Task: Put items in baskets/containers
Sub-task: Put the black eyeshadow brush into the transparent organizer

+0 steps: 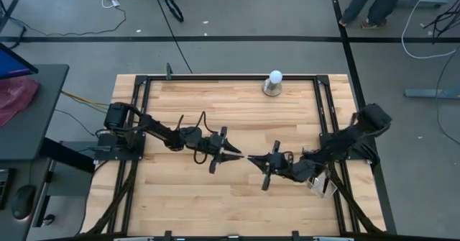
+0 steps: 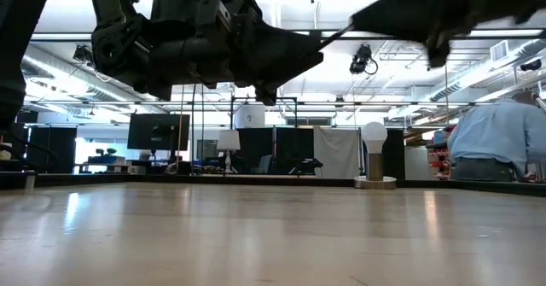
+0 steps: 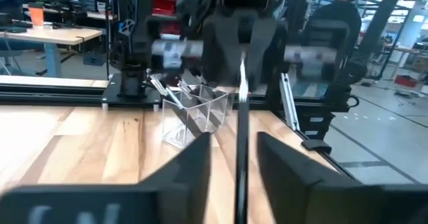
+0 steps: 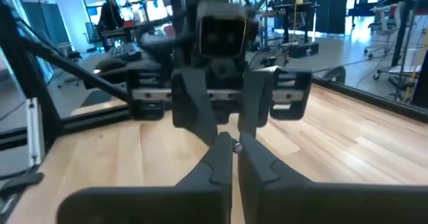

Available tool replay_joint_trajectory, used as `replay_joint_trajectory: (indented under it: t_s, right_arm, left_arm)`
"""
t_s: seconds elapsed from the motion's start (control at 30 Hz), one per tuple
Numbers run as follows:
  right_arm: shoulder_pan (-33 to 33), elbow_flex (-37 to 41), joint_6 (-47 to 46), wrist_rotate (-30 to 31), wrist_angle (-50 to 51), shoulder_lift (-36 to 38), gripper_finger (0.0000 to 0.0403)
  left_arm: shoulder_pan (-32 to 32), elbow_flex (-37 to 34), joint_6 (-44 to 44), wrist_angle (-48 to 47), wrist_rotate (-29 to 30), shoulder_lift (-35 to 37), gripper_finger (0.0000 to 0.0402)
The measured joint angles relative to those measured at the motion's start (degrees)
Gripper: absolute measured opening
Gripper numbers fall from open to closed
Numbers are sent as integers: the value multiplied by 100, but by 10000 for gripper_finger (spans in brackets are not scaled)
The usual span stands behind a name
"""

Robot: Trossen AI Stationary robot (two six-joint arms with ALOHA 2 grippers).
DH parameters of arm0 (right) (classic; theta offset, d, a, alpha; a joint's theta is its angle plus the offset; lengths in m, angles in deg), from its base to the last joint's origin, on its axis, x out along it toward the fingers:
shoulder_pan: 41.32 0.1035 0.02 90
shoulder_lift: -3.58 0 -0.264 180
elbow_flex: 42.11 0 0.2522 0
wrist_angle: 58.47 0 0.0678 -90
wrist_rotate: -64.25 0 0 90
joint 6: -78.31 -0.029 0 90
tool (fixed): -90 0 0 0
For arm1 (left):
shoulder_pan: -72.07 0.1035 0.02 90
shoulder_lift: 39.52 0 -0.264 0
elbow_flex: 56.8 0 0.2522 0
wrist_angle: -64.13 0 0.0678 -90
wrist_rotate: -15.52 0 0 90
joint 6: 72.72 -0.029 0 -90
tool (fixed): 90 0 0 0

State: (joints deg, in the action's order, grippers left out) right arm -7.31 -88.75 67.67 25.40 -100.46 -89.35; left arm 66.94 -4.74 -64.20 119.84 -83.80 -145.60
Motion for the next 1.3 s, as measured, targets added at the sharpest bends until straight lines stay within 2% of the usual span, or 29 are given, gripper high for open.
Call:
replay_joint_trajectory:
  t_s: [0.07,0.13,0.27,0.4,0.47,0.57,0.63,0.73,0.93,1.07,1.3]
  right_arm:
    - [262,-12,-198,232,825,531,4]
    - [554,-169,-673,391,2195,1205,2]
    - [1083,-1287,-2474,251,6211,2415,1]
    - [1451,-2932,-4471,-784,9935,2716,1]
    - [1572,-3679,-5425,-1479,11353,2685,1]
    - [1754,-4435,-6773,-2598,12897,2547,0]
    - [1949,-4699,-7503,-3088,13537,2477,0]
    - [2339,-4758,-8594,-3559,13975,2465,0]
    - [3179,-4509,-10462,-4109,14531,2319,0]
    - [3571,-4177,-11222,-4048,14496,2269,0]
    - [3773,-3375,-11816,-4063,14120,2269,18]
  left_arm:
    - [3,0,0,-5,-37,0,157]
    - [3,0,0,-26,-79,0,191]
    - [3,0,34,-71,-88,0,240]
    - [3,0,90,-216,-85,2,262]
    - [3,0,97,-282,-85,2,264]
    - [3,0,109,-472,-85,2,262]
    - [3,0,109,-570,-85,2,258]
    - [3,0,127,-690,-88,2,253]
    - [3,0,131,-774,-88,2,252]
    - [3,0,131,-769,-85,2,252]
    - [3,0,162,-762,-85,2,252]
